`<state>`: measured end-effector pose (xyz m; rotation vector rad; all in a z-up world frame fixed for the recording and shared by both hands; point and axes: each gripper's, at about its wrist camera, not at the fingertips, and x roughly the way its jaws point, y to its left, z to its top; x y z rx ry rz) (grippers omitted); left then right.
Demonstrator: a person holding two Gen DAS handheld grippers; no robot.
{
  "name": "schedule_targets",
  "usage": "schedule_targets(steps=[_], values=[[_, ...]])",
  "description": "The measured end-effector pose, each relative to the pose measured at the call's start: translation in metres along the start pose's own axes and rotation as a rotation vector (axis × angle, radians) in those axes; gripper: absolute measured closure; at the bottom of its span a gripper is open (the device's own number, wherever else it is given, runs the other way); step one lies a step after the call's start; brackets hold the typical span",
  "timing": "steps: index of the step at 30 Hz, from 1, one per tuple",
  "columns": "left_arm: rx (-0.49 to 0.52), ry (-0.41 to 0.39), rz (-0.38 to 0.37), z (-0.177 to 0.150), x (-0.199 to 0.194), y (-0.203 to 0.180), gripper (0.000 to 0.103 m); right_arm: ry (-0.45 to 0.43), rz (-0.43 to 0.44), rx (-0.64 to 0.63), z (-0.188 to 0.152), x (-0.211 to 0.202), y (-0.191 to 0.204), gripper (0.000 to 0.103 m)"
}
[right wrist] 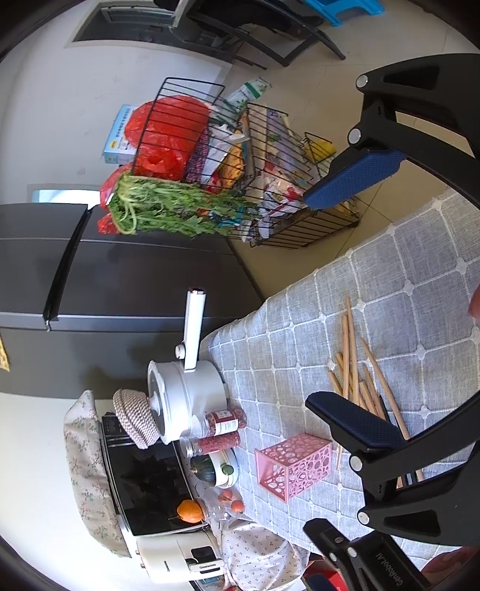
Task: Organize utensils
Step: 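Lower the left tool onto the loose wooden chopsticks and close on one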
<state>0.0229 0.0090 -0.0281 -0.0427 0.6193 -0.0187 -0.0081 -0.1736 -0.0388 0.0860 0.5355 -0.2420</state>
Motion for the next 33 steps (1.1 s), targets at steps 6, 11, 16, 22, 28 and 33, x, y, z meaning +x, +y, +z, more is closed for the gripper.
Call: schedule_targets(steps=[6,11,16,22,28,33], values=[[0.078,0.098,-0.018,-0.003,0.022,-0.014,0.007,0.04,-0.045,0.069,0.002,0.009,-0.022,0.006],[0.242,0.149,-0.092,0.001,0.038,-0.046,0.007,0.046,-0.08,0.158,0.002,0.011,-0.049,0.006],[0.471,0.239,-0.24,0.02,0.07,-0.105,0.007,0.06,-0.065,0.262,0.004,0.013,-0.074,0.006],[0.518,0.621,-0.389,0.039,0.162,-0.165,0.007,0.132,-0.071,0.24,0.002,0.03,-0.076,0.006],[0.531,0.805,-0.462,0.021,0.211,-0.181,0.009,0.231,-0.022,0.263,-0.005,0.048,-0.081,0.006],[0.706,0.825,-0.511,-0.003,0.208,-0.192,0.015,0.209,-0.042,0.287,-0.004,0.046,-0.085,0.006]])
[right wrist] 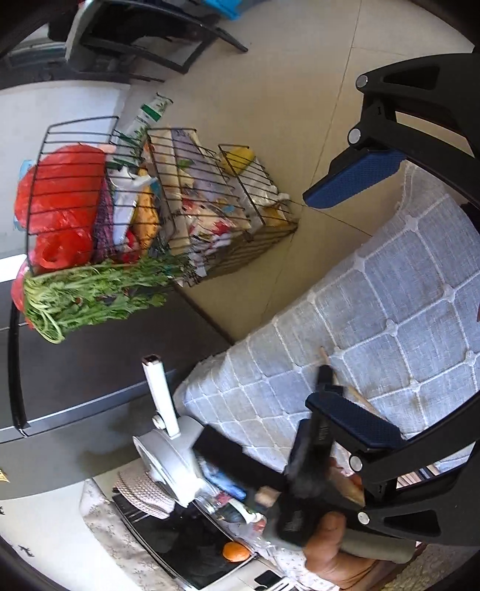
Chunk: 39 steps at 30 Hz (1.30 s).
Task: Organize utensils
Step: 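Lower the left tool onto the loose wooden chopsticks and close on one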
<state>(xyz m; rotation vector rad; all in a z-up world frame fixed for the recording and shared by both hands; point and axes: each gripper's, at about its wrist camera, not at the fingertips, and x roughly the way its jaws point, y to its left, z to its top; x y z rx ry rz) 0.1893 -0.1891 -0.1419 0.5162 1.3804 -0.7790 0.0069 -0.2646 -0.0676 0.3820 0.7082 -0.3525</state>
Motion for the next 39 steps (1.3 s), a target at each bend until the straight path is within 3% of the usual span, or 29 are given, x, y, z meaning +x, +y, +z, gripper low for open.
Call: schedule_targets(steps=[4,7,12,14,21,23,26,33,34,39], values=[[0.07,0.032,0.019,0.007,0.013,-0.007,0.033,-0.027,-0.042,-0.017,-0.001,-0.003,-0.001,0.006],[0.053,0.058,0.047,0.014,0.027,-0.001,0.045,-0.005,-0.052,-0.025,-0.002,0.001,-0.002,0.006],[0.022,0.066,0.04,0.015,0.03,0.012,0.051,0.031,-0.053,-0.018,-0.004,0.009,-0.004,0.006],[0.016,0.06,0.044,0.017,0.029,0.013,0.059,0.03,-0.05,-0.02,-0.005,0.009,-0.003,0.006],[-0.004,0.018,-0.005,0.016,0.016,0.011,0.06,0.056,-0.041,-0.031,-0.007,0.014,0.0,0.006],[-0.004,0.025,-0.002,0.021,0.019,0.007,0.072,0.059,-0.037,-0.025,-0.007,0.014,-0.001,0.006],[-0.001,0.05,0.013,0.024,0.031,0.004,0.079,0.063,-0.035,-0.028,-0.008,0.015,-0.001,0.006],[-0.024,0.033,-0.012,0.011,0.025,0.011,0.079,0.069,-0.025,-0.032,-0.009,0.015,0.002,0.006],[-0.032,0.029,-0.014,0.008,0.025,0.013,0.083,0.07,-0.025,-0.032,-0.009,0.015,0.003,0.006],[-0.08,-0.034,-0.005,-0.014,0.016,0.021,0.083,0.077,-0.027,-0.053,-0.011,0.018,0.01,0.006]])
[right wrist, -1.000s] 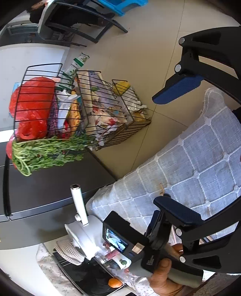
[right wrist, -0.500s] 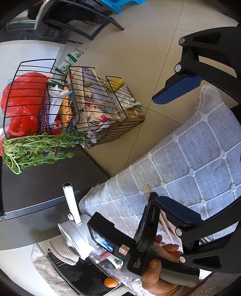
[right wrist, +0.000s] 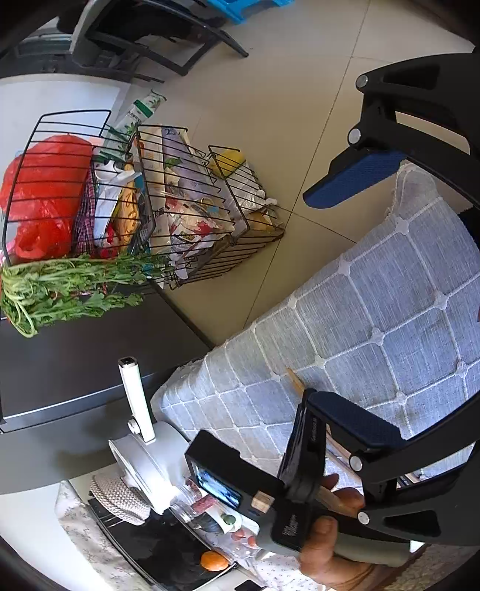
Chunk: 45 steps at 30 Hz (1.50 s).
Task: Organize utensils
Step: 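Lower the left tool onto the loose wooden chopsticks and close on one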
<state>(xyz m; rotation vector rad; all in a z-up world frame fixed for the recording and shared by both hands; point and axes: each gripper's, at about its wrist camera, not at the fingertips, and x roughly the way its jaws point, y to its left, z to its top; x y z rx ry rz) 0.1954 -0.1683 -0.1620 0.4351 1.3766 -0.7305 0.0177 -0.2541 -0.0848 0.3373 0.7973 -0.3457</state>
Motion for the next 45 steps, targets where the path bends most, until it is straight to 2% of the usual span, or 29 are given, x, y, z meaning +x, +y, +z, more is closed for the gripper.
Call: schedule_targets(steps=[1,3,4,7,10,12,14,16,19,25,28,31,34,38,41,45], values=[[-0.013,-0.017,-0.002,-0.004,-0.003,0.002,0.083,0.003,0.0,0.001,-0.001,0.001,0.0,0.006],[-0.049,-0.057,-0.016,-0.015,-0.015,0.006,0.102,0.01,-0.005,0.004,-0.001,0.003,0.001,0.006],[-0.067,-0.082,-0.033,-0.021,-0.023,0.008,0.103,0.01,-0.01,0.003,-0.001,0.003,0.002,0.006],[-0.088,-0.136,-0.039,-0.039,-0.045,0.011,0.103,0.018,-0.024,-0.011,-0.003,0.007,0.008,0.006],[-0.085,-0.137,-0.049,-0.053,-0.055,0.011,0.103,0.011,-0.053,-0.023,-0.005,0.009,0.012,0.006],[-0.072,-0.124,-0.03,-0.055,-0.056,0.006,0.099,-0.001,-0.067,-0.016,-0.006,0.007,0.012,0.006],[-0.052,-0.105,0.006,-0.052,-0.053,0.0,0.093,-0.017,-0.061,0.005,-0.005,0.002,0.012,0.006],[-0.034,-0.092,0.037,-0.043,-0.046,-0.007,0.093,-0.041,-0.064,-0.002,-0.006,-0.003,0.014,0.006],[-0.04,-0.081,0.034,-0.029,-0.035,-0.007,0.093,-0.052,-0.081,-0.04,-0.006,-0.002,0.016,0.006],[-0.016,-0.023,0.044,-0.001,-0.014,-0.005,0.093,0.018,-0.048,0.027,-0.001,0.011,-0.003,0.006],[-0.002,0.004,0.048,0.003,-0.004,-0.006,0.093,0.05,-0.03,0.045,-0.001,0.017,-0.008,0.006],[0.006,0.014,0.064,0.003,0.002,-0.004,0.093,0.056,-0.024,0.054,-0.001,0.017,-0.009,0.006],[-0.023,0.033,0.087,0.003,0.007,0.003,0.087,0.051,-0.032,0.045,-0.001,0.017,-0.008,0.006],[-0.005,0.024,0.076,-0.002,0.01,0.003,0.087,0.05,-0.04,0.041,-0.003,0.018,-0.006,0.006],[-0.036,0.021,0.086,0.001,0.011,0.004,0.089,0.046,-0.047,0.034,-0.003,0.018,-0.004,0.006],[-0.03,-0.029,0.101,-0.004,0.009,-0.001,0.091,0.047,-0.055,0.025,-0.003,0.019,-0.001,0.006]])
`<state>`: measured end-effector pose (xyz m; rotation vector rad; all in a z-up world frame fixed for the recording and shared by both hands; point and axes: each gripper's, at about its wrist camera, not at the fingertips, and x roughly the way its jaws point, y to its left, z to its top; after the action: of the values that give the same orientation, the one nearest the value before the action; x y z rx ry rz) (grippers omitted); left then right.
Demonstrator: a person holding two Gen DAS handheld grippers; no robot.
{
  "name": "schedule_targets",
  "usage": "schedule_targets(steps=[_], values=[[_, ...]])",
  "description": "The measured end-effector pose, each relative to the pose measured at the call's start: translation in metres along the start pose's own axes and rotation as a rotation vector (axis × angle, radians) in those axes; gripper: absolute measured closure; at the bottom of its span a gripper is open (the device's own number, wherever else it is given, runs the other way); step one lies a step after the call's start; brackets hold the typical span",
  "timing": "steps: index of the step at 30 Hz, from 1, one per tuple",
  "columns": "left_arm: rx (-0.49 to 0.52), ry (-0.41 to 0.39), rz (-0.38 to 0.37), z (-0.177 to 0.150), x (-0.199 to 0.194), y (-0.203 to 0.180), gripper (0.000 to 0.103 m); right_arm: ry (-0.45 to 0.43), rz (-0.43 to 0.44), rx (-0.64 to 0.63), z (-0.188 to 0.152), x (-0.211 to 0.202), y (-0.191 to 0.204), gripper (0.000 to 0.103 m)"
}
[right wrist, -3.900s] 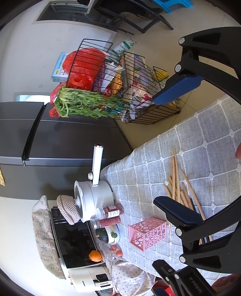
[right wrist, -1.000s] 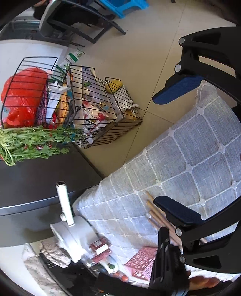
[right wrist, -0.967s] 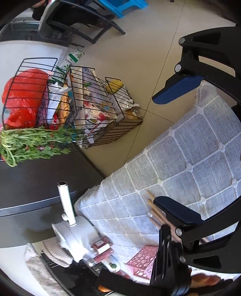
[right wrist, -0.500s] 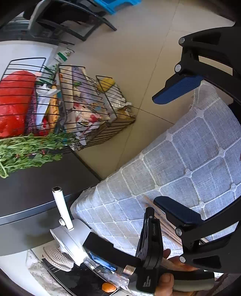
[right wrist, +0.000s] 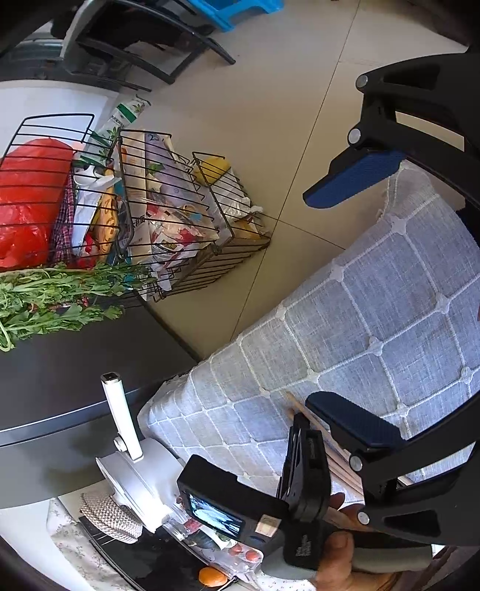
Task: Organize utensils
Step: 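Lower the left tool onto the loose wooden chopsticks and close on one, then lift the chopstick upright with the left tool while the right tool grasps another chopstick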
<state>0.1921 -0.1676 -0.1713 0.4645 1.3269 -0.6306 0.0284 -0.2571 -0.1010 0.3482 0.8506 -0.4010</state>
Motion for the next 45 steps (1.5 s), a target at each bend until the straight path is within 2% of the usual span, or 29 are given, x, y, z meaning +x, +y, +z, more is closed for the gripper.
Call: schedule_targets(steps=[2,4,6,8,10,12,14,16,17,20,24,29,31,32,33,35,36,37,38,41,45], values=[[-0.021,-0.05,0.019,-0.005,-0.009,0.004,0.096,0.0,-0.007,-0.005,0.0,0.0,0.002,0.006],[-0.045,-0.114,0.002,-0.014,-0.031,0.01,0.096,-0.006,-0.01,-0.013,-0.001,0.0,0.004,0.006],[-0.041,-0.184,0.029,-0.03,-0.059,0.01,0.096,-0.003,-0.013,-0.026,0.0,0.001,0.009,0.006],[-0.038,-0.258,0.048,-0.049,-0.092,0.012,0.096,0.029,-0.002,-0.037,0.003,0.008,0.016,0.006],[-0.051,-0.337,0.066,-0.07,-0.126,0.017,0.096,0.097,0.044,-0.05,0.008,0.017,0.028,0.006],[-0.083,-0.431,0.064,-0.098,-0.161,0.024,0.096,0.113,0.043,-0.059,0.013,0.021,0.04,0.01],[-0.12,-0.513,0.064,-0.123,-0.185,0.03,0.096,0.122,0.028,-0.064,0.015,0.025,0.051,0.021],[-0.147,-0.595,0.091,-0.15,-0.208,0.034,0.096,0.178,0.014,-0.049,0.02,0.038,0.061,0.027],[-0.158,-0.619,0.093,-0.158,-0.213,0.034,0.096,0.228,0.018,-0.027,0.022,0.047,0.066,0.034],[-0.19,-0.72,0.082,-0.189,-0.239,0.041,0.096,0.354,0.027,0.048,0.026,0.073,0.075,0.043],[-0.196,-0.809,0.074,-0.215,-0.266,0.045,0.096,0.485,0.026,0.141,0.026,0.103,0.086,0.046],[-0.198,-0.866,0.056,-0.233,-0.284,0.049,0.096,0.552,-0.015,0.21,0.023,0.129,0.099,0.046],[-0.201,-0.871,0.055,-0.236,-0.283,0.05,0.096,0.532,-0.045,0.199,0.024,0.131,0.106,0.044],[-0.203,-0.873,0.053,-0.236,-0.283,0.051,0.096,0.523,-0.058,0.18,0.025,0.133,0.113,0.047],[-0.205,-0.874,0.051,-0.237,-0.283,0.052,0.096,0.516,-0.049,0.166,0.025,0.134,0.117,0.051],[-0.21,-0.877,0.049,-0.237,-0.284,0.051,0.096,0.473,-0.114,0.112,0.025,0.134,0.13,0.065],[-0.209,-0.874,0.049,-0.237,-0.284,0.051,0.096,0.453,-0.136,0.088,0.024,0.132,0.133,0.069],[-0.211,-0.874,0.052,-0.237,-0.283,0.051,0.096,0.44,-0.13,0.082,0.024,0.131,0.134,0.08],[-0.212,-0.871,0.056,-0.236,-0.282,0.05,0.096,0.424,-0.115,0.078,0.023,0.13,0.135,0.086],[-0.219,-0.867,0.06,-0.236,-0.28,0.049,0.096,0.372,-0.045,0.074,0.021,0.121,0.133,0.088],[-0.246,-0.862,0.063,-0.236,-0.278,0.052,0.096,0.242,0.027,0.032,0.023,0.087,0.137,0.088]])
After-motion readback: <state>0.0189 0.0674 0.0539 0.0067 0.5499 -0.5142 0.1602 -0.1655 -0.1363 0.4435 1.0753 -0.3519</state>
